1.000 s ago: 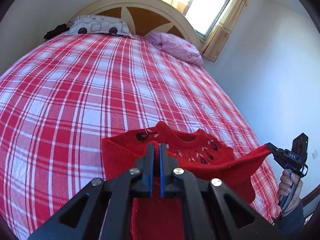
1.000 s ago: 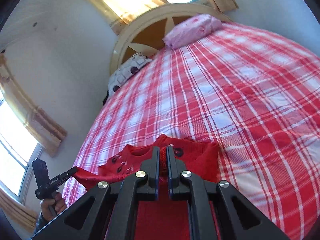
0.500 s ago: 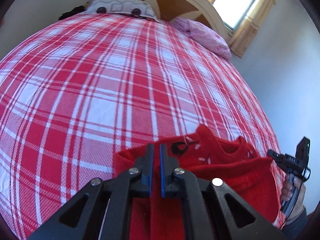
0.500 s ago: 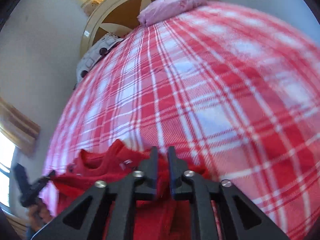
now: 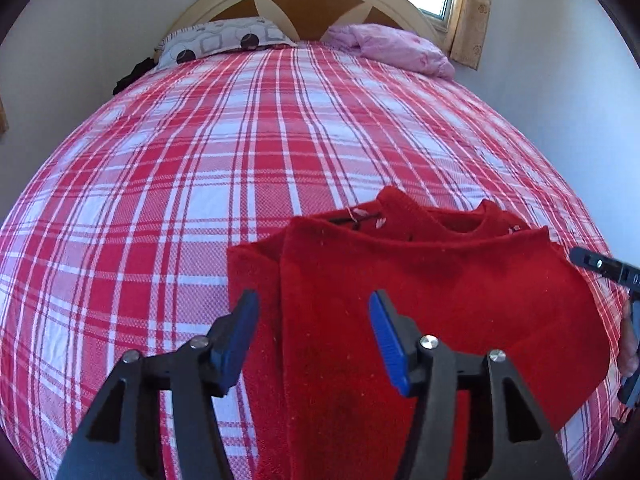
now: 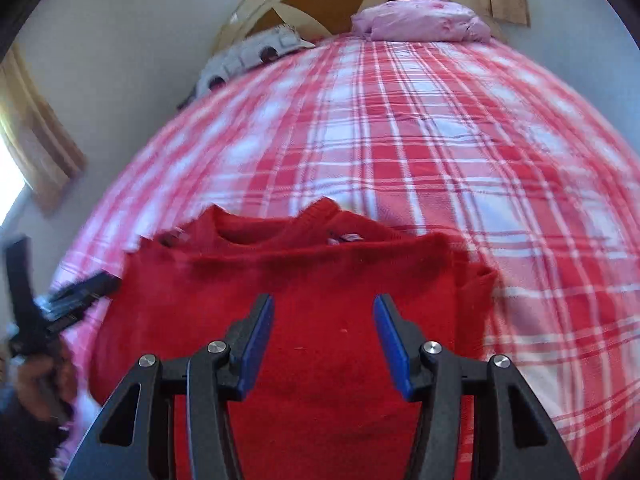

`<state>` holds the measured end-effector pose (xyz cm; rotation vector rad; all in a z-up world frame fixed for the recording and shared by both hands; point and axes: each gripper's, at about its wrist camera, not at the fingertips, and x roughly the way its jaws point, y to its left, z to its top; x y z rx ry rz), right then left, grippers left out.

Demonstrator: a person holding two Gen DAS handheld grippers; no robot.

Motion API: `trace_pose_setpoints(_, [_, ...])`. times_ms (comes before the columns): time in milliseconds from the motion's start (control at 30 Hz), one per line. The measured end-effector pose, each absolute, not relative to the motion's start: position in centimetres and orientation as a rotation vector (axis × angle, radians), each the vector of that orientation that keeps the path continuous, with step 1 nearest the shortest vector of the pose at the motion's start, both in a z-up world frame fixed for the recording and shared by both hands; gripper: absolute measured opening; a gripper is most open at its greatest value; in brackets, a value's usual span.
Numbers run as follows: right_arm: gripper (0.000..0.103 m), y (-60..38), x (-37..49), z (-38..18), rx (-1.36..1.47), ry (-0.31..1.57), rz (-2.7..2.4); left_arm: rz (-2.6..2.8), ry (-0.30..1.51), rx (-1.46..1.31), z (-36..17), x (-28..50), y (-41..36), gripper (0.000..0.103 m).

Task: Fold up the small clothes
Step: 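Open both tools and release the folded hem onto the sweater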

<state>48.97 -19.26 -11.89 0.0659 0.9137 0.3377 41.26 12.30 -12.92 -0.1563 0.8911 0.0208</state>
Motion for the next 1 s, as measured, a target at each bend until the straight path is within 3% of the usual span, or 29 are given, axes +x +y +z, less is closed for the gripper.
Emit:
trace_pose_setpoints(367, [0.051, -25.5, 52.9, -13.7, 0.132, 0.925, 0.227, 0.002, 0.884, -0.214, -12.8, 45.1, 15.8, 0.059])
trace_pose_setpoints(433, [0.046, -25.5, 53.6, -14.2, 0.139, 0.931, 0.241, -0.018, 0.901, -0.204, -13.2, 45.9, 15.5, 0.059])
trace_pose_setpoints(567, [0.038, -24.4, 54.4, -14.8, 0.113, 0.956, 0.259, -0.051, 0.935, -0.218, -14.1, 46.7, 15.0, 0.042])
trace_pose_setpoints(633, [0.034, -24.1, 54.7, -15.2, 0.094, 0.96, 0.252, -0.056, 0.95, -0.2, -14.7, 46.9, 14.6, 0.042])
trace_pose_setpoints(733, [0.019, -24.0, 54.9, -15.8, 0.077, 0.974, 0.252, -0.054, 0.973, -0.191, -15.5, 47.2, 14.2, 0.042])
trace_pose_setpoints(767, [0.017, -23.9, 54.9, -15.9, 0.071, 0.973, 0.252, -0.055, 0.976, -0.193, -15.7, 47.3, 14.2, 0.034])
trace_pose_setpoints(800, [0.011, -23.9, 54.9, -15.8, 0.064, 0.969, 0.253, -0.061, 0.977, -0.198, -15.8, 47.3, 14.3, 0.019])
trace_pose_setpoints(833, [0.008, -23.8, 54.8, -15.6, 0.062, 0.96, 0.264, -0.073, 0.978, -0.207, -15.8, 47.3, 14.4, 0.013])
trace_pose_setpoints(900, [0.006, -23.6, 54.6, -15.0, 0.059, 0.936, 0.278, -0.088, 0.971, -0.217, -15.8, 47.2, 14.6, 0.007])
trace_pose_setpoints(1000, [0.005, -23.3, 54.3, -13.7, 0.042, 0.892, 0.28, -0.083, 0.922, -0.195, -14.8, 46.6, 14.7, 0.006])
